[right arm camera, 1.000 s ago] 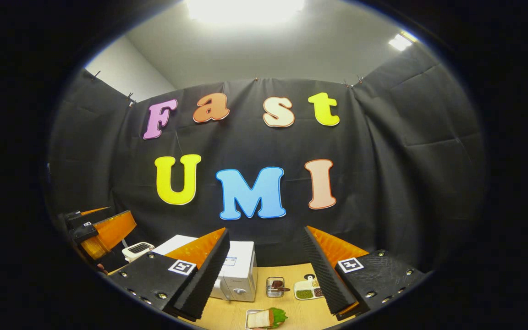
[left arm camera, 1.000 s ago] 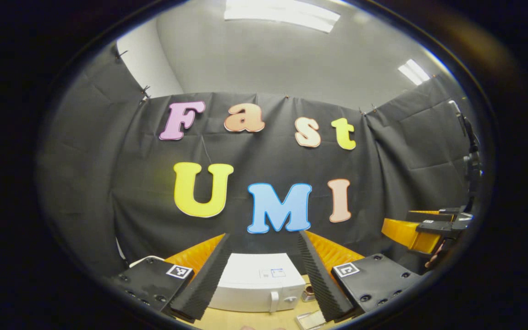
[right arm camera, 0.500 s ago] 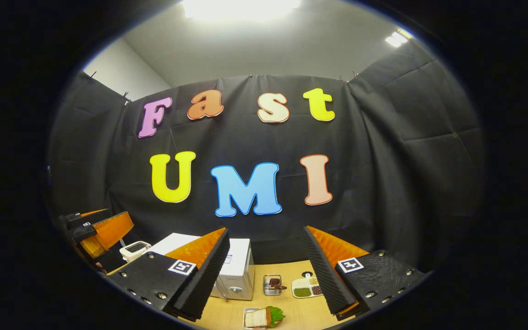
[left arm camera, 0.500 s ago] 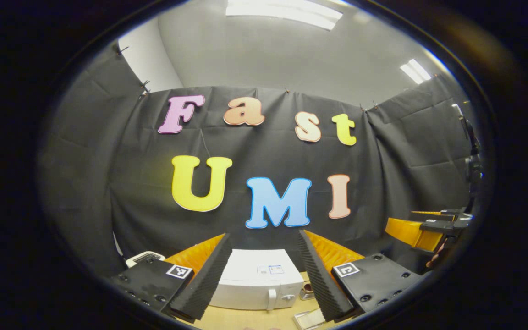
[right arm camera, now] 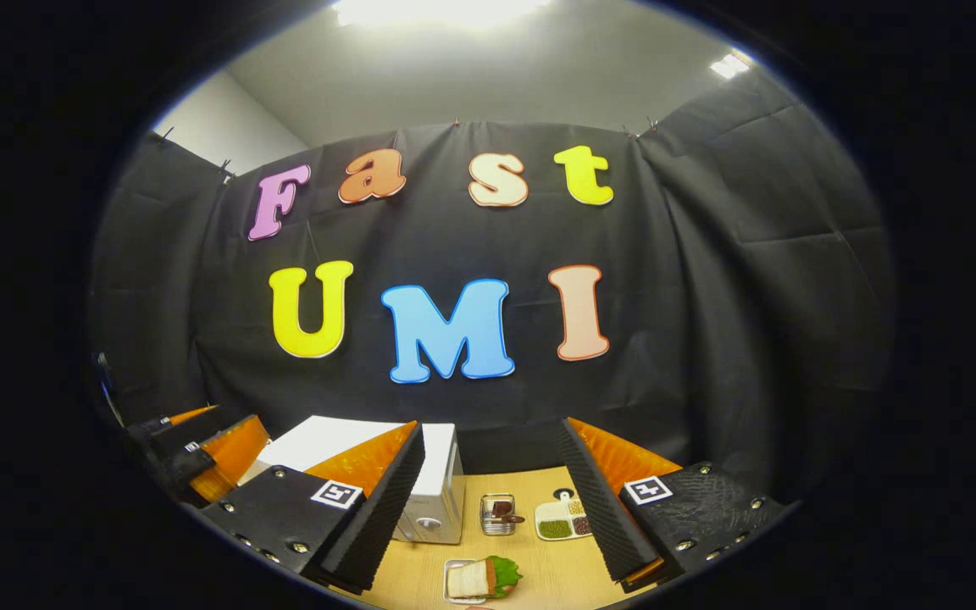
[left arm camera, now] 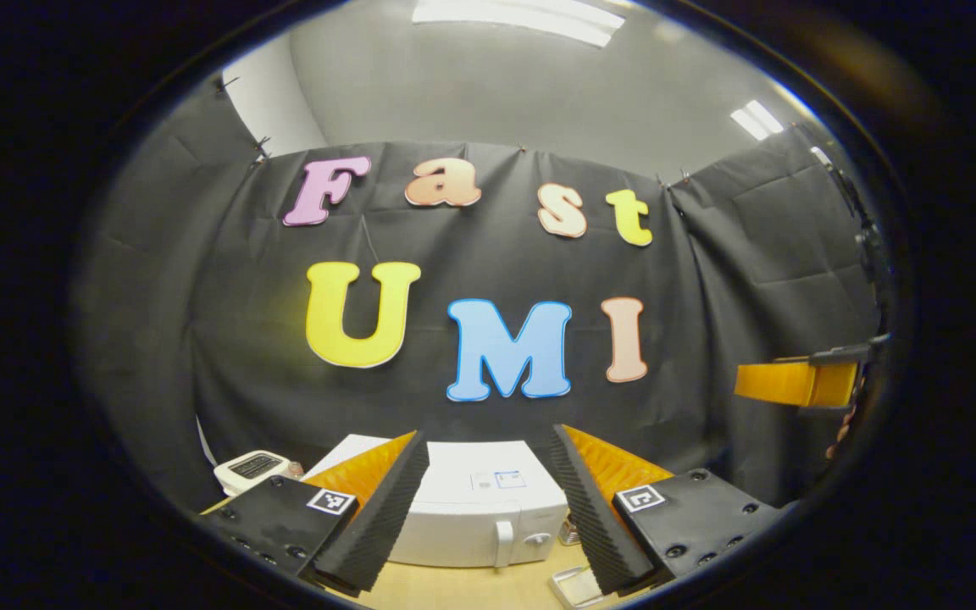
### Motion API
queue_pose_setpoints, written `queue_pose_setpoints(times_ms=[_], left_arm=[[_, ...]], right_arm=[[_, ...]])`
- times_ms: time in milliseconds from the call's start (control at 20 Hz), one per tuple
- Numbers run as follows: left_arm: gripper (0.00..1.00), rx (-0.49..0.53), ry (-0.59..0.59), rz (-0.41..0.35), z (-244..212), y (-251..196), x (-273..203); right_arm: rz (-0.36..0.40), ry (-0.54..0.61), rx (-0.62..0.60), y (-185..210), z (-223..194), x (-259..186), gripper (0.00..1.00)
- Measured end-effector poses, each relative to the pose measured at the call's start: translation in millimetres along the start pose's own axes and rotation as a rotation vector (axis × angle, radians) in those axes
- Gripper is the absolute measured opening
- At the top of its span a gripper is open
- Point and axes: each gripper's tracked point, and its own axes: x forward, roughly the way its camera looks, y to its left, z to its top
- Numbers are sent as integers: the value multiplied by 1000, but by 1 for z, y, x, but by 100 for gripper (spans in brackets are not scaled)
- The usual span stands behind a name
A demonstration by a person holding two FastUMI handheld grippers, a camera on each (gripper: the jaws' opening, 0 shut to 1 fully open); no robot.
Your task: Open the microwave oven with the left hand, put the food in, and close the microwave oven.
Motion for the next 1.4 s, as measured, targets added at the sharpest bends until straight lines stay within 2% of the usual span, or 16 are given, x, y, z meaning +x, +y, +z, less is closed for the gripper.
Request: queue_pose_setpoints(times_ms=[350,450,550,700,1050,1250,1300,1350,1400], left_arm=[[96,29,119,-25,-115,-7,31],[94,55,161,-43,-148,-14,40],[96,58,202,-66,-179,-22,52],[94,59,263,-74,-218,-26,69],[98,18,369,-27,-284,-24,104],[93,47,383,-11,-300,-31,116],[85,54,386,-6,-301,-32,119],[82,58,386,6,-303,-30,122],[70,68,385,31,-302,-25,124]], right_arm=[[-15,62,-47,-15,-24,8,96],[22,59,-34,-11,-25,7,96],[58,72,17,-6,-30,8,96],[30,89,11,-21,-39,15,96],[-16,134,7,-42,-54,24,96],[-25,151,2,-48,-59,28,96],[-26,152,-1,-49,-60,28,96],[-27,154,-3,-51,-61,30,96],[-28,155,-5,-51,-61,30,96]])
